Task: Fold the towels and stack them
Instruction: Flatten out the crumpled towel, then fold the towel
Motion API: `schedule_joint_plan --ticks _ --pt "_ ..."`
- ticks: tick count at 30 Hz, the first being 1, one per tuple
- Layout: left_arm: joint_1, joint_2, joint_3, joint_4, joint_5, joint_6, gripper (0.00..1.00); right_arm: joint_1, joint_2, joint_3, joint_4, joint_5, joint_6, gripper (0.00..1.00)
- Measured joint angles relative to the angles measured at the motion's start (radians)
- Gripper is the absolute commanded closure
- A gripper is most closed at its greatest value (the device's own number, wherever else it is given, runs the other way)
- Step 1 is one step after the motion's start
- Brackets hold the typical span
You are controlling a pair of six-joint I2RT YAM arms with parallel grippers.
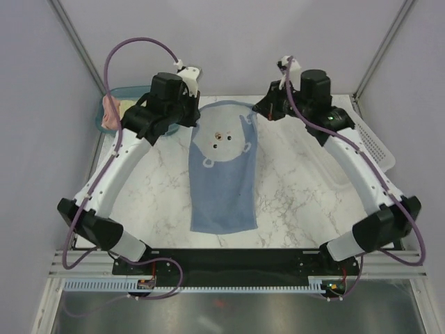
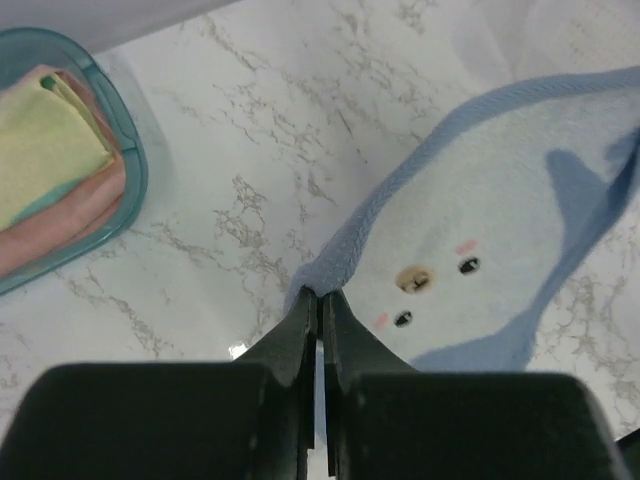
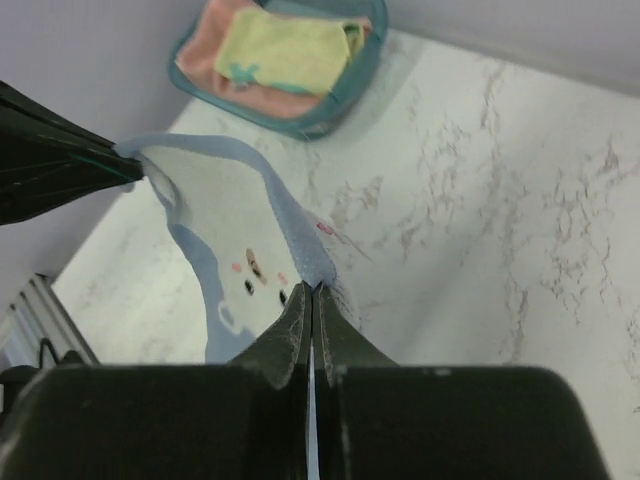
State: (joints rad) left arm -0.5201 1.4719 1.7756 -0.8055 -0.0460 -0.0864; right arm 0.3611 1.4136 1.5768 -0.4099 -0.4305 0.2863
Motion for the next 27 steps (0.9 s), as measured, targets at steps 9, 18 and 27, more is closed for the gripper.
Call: schedule_joint_plan --ticks 9,18,27 --pt "0.133 0.369 0.008 0.177 0.173 0.119 0.98 -0.017 0.45 0.096 -0.013 0.083 -0.187 1.0" --pt "0.188 0.645 0.188 0.244 0.195 0.22 0.98 -0.098 0.644 0.284 0.017 0.071 -0.328 1.0" --pt "0.204 0.518 0.011 0.289 0.267 0.313 0.98 -0.074 0.572 0.134 0.042 0.018 -0.38 1.0"
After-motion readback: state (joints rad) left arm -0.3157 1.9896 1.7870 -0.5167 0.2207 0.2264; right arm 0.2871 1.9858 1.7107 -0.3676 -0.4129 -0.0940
